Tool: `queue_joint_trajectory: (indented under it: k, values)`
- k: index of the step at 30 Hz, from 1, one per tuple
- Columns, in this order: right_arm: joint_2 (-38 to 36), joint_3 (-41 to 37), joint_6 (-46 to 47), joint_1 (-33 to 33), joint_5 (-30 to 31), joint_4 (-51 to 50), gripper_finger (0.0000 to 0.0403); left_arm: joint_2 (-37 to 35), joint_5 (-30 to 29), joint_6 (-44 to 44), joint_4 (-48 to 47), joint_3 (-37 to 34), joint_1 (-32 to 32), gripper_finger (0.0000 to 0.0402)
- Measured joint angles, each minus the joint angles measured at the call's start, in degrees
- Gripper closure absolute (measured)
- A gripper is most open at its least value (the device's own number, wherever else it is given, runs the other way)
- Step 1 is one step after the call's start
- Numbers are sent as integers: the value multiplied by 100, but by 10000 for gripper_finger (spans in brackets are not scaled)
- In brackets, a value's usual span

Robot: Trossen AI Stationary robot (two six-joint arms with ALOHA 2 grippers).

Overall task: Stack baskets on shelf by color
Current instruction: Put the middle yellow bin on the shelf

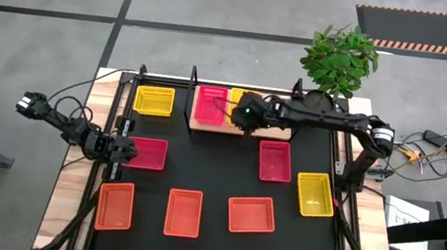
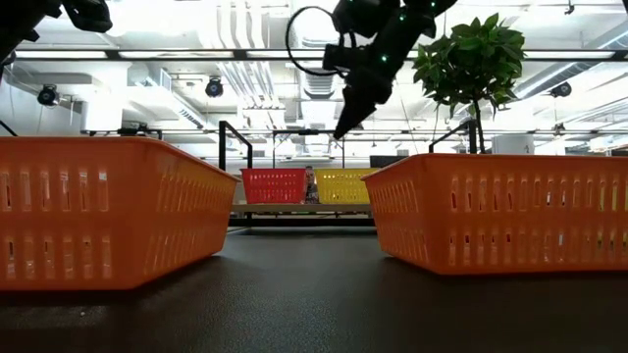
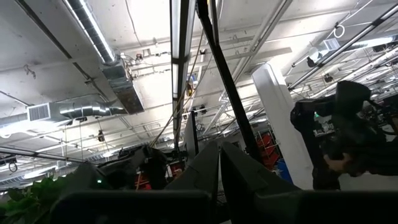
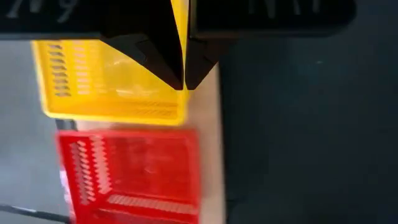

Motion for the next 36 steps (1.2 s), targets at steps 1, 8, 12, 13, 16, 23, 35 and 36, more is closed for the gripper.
queue_joint_trajectory:
  k: [1, 8, 12, 13, 16, 23, 35, 36]
  values:
    - [18, -12, 3, 46, -3, -3, 394, 0, -2, 0, 0, 2, -2, 400]
    - [46, -54, 129, 118, 2, -306, 394, 0, 0, 0, 0, 0, -1, 400]
    - [46, -167, 146, 116, 2, -416, 394, 0, 0, 0, 2, 0, -2, 400]
    - [46, -192, 147, 116, 2, -444, 394, 0, -1, -2, 1, 1, -1, 400]
    - [46, -270, 196, 116, 2, -467, 394, 2, 0, -2, 2, 1, -1, 400]
    - [46, -319, 195, 39, 3, -456, 394, 2, 0, -2, 6, 2, -1, 400]
    - [50, -629, 211, -132, 351, -399, 394, 2, 0, -4, 48, 2, -1, 400]
    - [50, -627, 206, -140, 353, -437, 394, 2, 0, -4, 47, 1, 0, 400]
